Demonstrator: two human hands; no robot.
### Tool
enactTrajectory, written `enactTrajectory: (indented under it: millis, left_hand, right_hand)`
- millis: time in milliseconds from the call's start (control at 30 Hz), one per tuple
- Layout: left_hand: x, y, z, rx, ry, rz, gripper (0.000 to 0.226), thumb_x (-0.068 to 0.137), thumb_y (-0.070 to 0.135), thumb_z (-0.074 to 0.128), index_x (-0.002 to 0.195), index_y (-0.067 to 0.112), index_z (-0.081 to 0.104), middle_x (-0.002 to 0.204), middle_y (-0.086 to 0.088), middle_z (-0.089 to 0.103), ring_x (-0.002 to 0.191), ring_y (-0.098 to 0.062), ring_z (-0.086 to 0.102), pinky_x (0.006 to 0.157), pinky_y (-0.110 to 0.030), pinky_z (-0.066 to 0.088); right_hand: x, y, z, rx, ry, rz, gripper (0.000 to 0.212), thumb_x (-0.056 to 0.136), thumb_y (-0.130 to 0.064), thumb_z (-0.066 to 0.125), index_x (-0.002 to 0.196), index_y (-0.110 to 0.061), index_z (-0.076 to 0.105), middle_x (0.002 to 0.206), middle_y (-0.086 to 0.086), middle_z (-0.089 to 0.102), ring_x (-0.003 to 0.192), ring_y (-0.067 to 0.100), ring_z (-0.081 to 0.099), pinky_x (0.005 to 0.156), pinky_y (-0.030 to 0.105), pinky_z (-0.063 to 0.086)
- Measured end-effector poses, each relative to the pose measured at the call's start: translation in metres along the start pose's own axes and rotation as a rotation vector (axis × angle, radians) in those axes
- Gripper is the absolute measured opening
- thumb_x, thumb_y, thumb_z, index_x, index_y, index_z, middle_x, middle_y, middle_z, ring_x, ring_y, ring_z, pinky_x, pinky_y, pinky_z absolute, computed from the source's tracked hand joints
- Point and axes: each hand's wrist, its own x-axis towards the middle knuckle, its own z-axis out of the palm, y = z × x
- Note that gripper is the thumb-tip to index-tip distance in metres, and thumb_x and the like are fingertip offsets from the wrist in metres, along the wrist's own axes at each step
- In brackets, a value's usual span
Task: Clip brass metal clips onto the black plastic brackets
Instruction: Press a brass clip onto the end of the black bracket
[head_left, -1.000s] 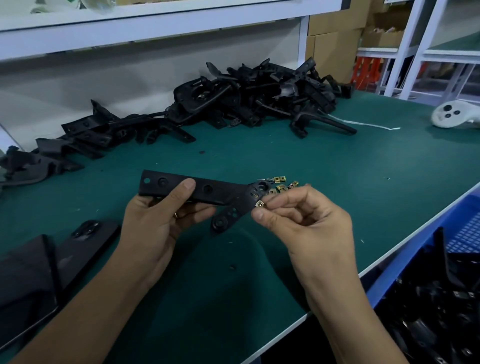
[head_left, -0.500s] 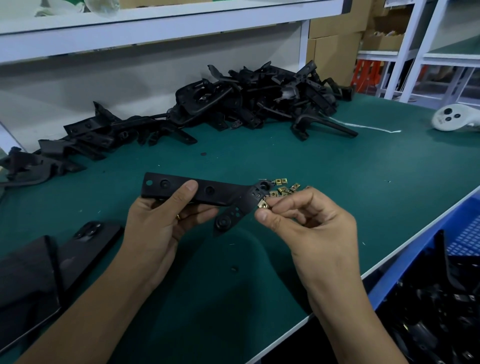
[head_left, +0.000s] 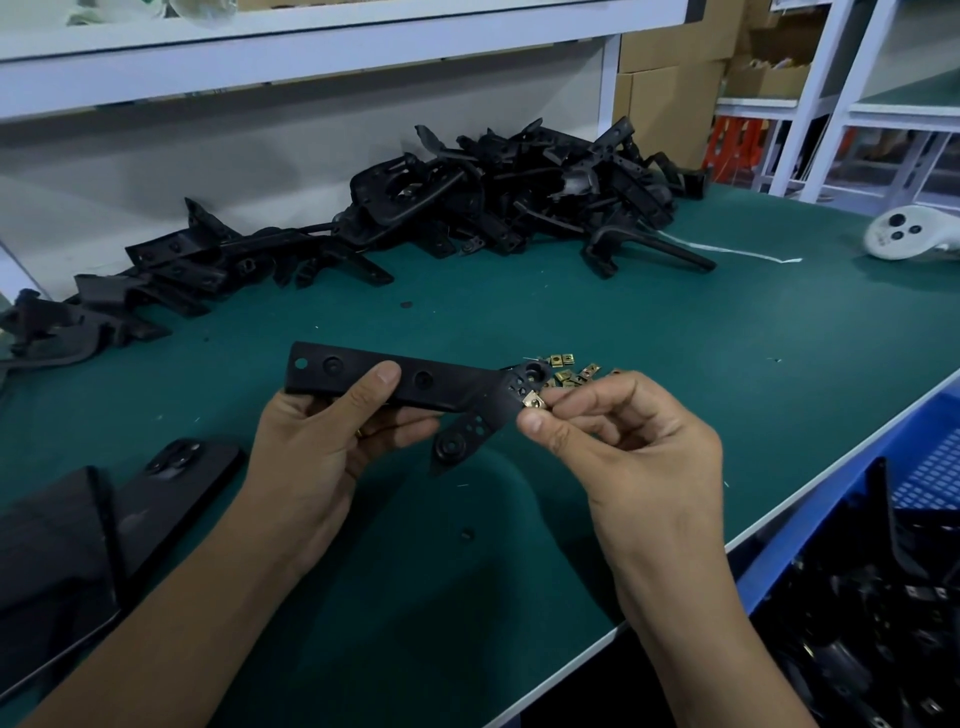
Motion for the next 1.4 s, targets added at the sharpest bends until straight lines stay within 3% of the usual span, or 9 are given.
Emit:
enactTrajectory:
  millis: [300, 400, 500, 633, 800, 867, 1100, 1267, 1400]
  left_hand:
    - [0.004, 0.003, -0.005, -0.025, -0.018, -0.110, 0.007, 0.086, 0.022, 0.076, 0.081, 0.019, 0.079, 0.098, -0.013, 0.079, 0.082, -0.024, 0.078, 0.070, -0.032, 0.062]
    - [0.003, 0.002, -0.005, -0.009, -0.041, -0.136, 0.010, 0.082, 0.027, 0.079, 0.085, 0.017, 0.080, 0.102, -0.015, 0.079, 0.086, -0.026, 0.078, 0.072, -0.033, 0.062]
    - [0.002, 0.004, -0.006, 0.025, -0.063, -0.148, 0.013, 0.081, 0.029, 0.079, 0.086, 0.017, 0.080, 0.100, -0.015, 0.079, 0.082, -0.023, 0.077, 0.073, -0.034, 0.063]
    - [-0.001, 0.006, -0.006, 0.063, -0.123, -0.152, 0.013, 0.087, 0.026, 0.071, 0.081, 0.018, 0.079, 0.084, -0.009, 0.078, 0.069, -0.017, 0.074, 0.066, -0.028, 0.061]
    - [-0.001, 0.005, -0.008, 0.043, -0.137, -0.174, 0.017, 0.085, 0.028, 0.073, 0.086, 0.011, 0.078, 0.086, -0.015, 0.077, 0.072, -0.023, 0.075, 0.073, -0.036, 0.064]
    - [0.000, 0.004, -0.008, 0.043, -0.136, -0.182, 0.022, 0.085, 0.030, 0.075, 0.090, 0.009, 0.078, 0.094, -0.020, 0.077, 0.080, -0.027, 0.076, 0.081, -0.042, 0.063]
    - [0.000, 0.004, -0.009, 0.051, -0.171, -0.182, 0.018, 0.083, 0.033, 0.077, 0.082, 0.015, 0.078, 0.084, -0.010, 0.078, 0.071, -0.017, 0.075, 0.076, -0.034, 0.064]
    - [0.000, 0.004, -0.008, 0.070, -0.173, -0.190, 0.018, 0.086, 0.033, 0.075, 0.085, 0.015, 0.078, 0.090, -0.015, 0.077, 0.084, -0.029, 0.076, 0.084, -0.043, 0.062]
    - [-0.002, 0.005, -0.005, 0.066, -0.159, -0.196, 0.015, 0.087, 0.029, 0.072, 0.082, 0.015, 0.077, 0.080, -0.010, 0.076, 0.070, -0.020, 0.074, 0.071, -0.035, 0.064]
  right_hand:
    - [0.003, -0.005, -0.009, 0.048, -0.260, -0.038, 0.025, 0.073, 0.006, 0.084, 0.090, -0.003, 0.070, 0.088, 0.013, 0.075, 0.081, 0.025, 0.075, 0.076, 0.025, 0.059]
    - [0.004, -0.006, -0.011, 0.096, -0.281, -0.018, 0.042, 0.068, -0.001, 0.087, 0.106, -0.006, 0.071, 0.095, 0.012, 0.070, 0.078, 0.027, 0.073, 0.083, 0.039, 0.062]
    - [0.006, -0.007, -0.015, 0.028, -0.336, 0.020, 0.059, 0.070, -0.005, 0.084, 0.126, -0.018, 0.070, 0.103, 0.005, 0.060, 0.070, 0.022, 0.070, 0.081, 0.033, 0.060]
    - [0.007, -0.009, -0.020, -0.183, -0.474, 0.015, 0.045, 0.077, -0.015, 0.085, 0.119, -0.028, 0.074, 0.105, 0.011, 0.053, 0.070, 0.016, 0.056, 0.074, 0.026, 0.050]
    - [0.005, -0.010, -0.019, -0.139, -0.560, 0.047, 0.041, 0.077, -0.016, 0.082, 0.115, -0.025, 0.072, 0.091, 0.002, 0.048, 0.075, 0.015, 0.049, 0.072, 0.023, 0.045]
    - [0.005, -0.009, -0.019, -0.126, -0.569, 0.048, 0.041, 0.078, -0.016, 0.081, 0.117, -0.025, 0.071, 0.089, 0.000, 0.048, 0.076, 0.019, 0.047, 0.073, 0.025, 0.044]
    - [0.006, -0.008, -0.020, -0.159, -0.617, 0.016, 0.040, 0.082, -0.020, 0.080, 0.121, -0.029, 0.071, 0.089, 0.003, 0.043, 0.074, 0.036, 0.038, 0.070, 0.026, 0.042]
    - [0.007, -0.004, -0.020, -0.168, -0.590, -0.034, 0.036, 0.081, -0.022, 0.081, 0.115, -0.027, 0.072, 0.088, 0.004, 0.042, 0.072, 0.024, 0.040, 0.068, 0.021, 0.042]
    - [0.008, 0.000, -0.019, -0.196, -0.533, -0.077, 0.031, 0.080, -0.031, 0.082, 0.110, -0.028, 0.074, 0.087, -0.003, 0.043, 0.073, 0.023, 0.042, 0.068, 0.023, 0.041]
